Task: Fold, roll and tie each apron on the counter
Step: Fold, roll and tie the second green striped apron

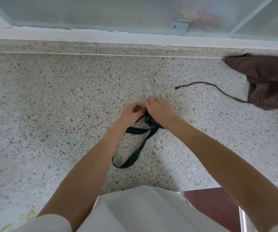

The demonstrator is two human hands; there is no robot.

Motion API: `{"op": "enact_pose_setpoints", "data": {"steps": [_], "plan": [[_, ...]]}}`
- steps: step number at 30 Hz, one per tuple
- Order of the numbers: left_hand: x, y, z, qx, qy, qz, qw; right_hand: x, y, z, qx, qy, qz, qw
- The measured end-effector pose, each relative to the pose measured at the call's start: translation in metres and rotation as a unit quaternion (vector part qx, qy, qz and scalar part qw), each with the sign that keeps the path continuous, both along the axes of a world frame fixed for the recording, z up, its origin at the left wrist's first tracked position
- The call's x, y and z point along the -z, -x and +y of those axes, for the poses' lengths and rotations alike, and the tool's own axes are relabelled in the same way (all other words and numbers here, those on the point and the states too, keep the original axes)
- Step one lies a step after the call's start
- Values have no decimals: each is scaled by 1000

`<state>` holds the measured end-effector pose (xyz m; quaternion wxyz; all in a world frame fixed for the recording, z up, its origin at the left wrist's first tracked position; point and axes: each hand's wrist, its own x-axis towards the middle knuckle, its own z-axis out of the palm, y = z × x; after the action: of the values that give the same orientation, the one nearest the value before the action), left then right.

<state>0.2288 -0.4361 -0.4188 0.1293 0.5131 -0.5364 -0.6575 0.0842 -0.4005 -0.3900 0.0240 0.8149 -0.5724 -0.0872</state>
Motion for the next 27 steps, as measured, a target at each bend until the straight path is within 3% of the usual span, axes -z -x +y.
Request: {"op": "enact_pose_setpoints", "data": {"steps": [3, 9, 13, 15, 18, 21, 23, 27], "plan": [[-5, -2, -1, 19, 1, 25, 999, 4, 6, 3, 7, 27, -32, 999], [-8, -7, -10, 84, 21, 62, 994, 4, 19, 17, 27, 19, -216, 976], [-14, -8, -26, 202, 26, 32, 978, 5, 22, 25, 48, 25, -286, 957], [-17, -7, -31, 267, 64, 3, 961, 4, 19, 29, 91, 39, -337, 936], [-20, -6, -31, 290, 139, -16, 947, 8, 16, 35, 175, 39, -411, 894], [-19, -5, -27, 290, 172, -27, 941, 10, 12, 40, 192, 35, -405, 893], [-19, -5, -26, 320, 224, -67, 918, 11, 8, 39, 214, 28, -413, 885], [-14, -4, -25, 390, 399, -166, 813, 12, 3, 38, 248, 31, -398, 883]]}}
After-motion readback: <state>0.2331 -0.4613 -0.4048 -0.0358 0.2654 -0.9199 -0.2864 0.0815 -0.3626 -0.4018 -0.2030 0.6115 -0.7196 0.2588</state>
